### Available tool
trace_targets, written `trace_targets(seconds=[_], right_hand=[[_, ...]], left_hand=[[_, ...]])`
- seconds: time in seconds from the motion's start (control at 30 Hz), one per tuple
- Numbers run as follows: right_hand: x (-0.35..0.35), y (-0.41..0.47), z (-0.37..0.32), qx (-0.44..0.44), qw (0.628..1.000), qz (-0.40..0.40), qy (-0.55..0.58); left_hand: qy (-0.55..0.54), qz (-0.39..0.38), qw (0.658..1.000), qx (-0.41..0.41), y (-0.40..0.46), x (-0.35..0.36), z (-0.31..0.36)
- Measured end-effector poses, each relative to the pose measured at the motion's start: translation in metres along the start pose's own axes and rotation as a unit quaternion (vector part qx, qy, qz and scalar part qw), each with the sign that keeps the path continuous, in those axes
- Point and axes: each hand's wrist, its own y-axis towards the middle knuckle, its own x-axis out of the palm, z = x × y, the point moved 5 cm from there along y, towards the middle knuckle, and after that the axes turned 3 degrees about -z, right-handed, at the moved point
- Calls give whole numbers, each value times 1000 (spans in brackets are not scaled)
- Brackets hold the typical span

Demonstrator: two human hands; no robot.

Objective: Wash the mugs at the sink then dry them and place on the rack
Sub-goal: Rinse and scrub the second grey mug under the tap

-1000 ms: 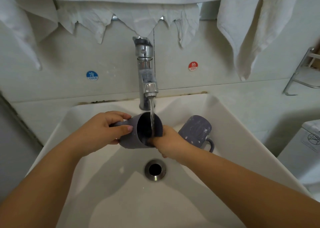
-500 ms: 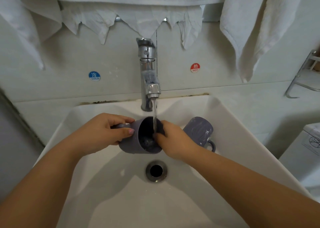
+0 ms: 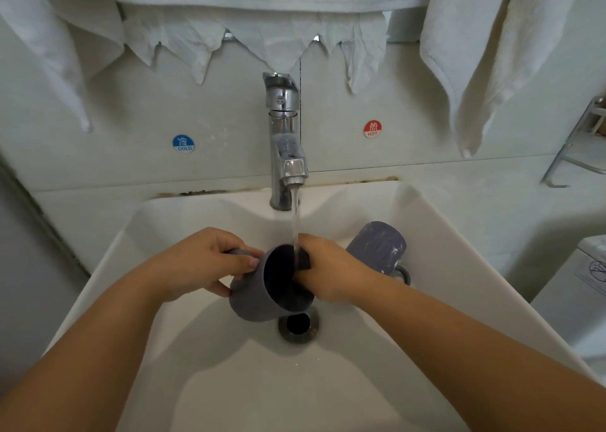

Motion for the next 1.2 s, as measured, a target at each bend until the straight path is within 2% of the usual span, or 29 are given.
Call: trace_targets(seconds=[0.1,0.17,0.3,0.37,0.43,0.5,0.6,0.73,0.83,0.9,0.93,1.0,1.1,1.2], right_hand=[[2,1,-8,-16,989,17,-145],[-5,0,-17,-44,959,44,-278],[-11,-1,-22,-73,944,36,-320],[-12,2,-11,-37,966,11,-257],[-14,4,5,19,993,-1,-120],[-14,2,12,40,999,16,-10],[-11,-2,12,59,994,30,83],[1,-6,13,128,945,-14,302],[16,-14,11,206,866,-45,454],[23,-17,10,241,830,-55,501],[24,-17,10,247,825,-55,505],[19,-15,10,238,851,-54,464],[5,-10,19,211,937,-7,280],[-8,-9,18,182,976,41,111]], left_hand=[[33,-20,999,-13,4,7,-4],[49,-36,998,-15,6,12,-3],[59,-37,998,-10,7,16,-1],[56,-22,998,-1,5,13,0],[32,4,999,11,4,8,2],[-1,26,999,25,4,3,3],[-37,57,997,48,3,0,4],[-72,88,990,87,2,-2,9],[-77,99,986,106,1,4,12],[-66,107,986,111,1,6,13],[-60,110,986,113,2,6,13],[-48,106,987,111,2,5,13],[-3,77,991,108,0,4,13],[16,68,991,117,-2,3,14]])
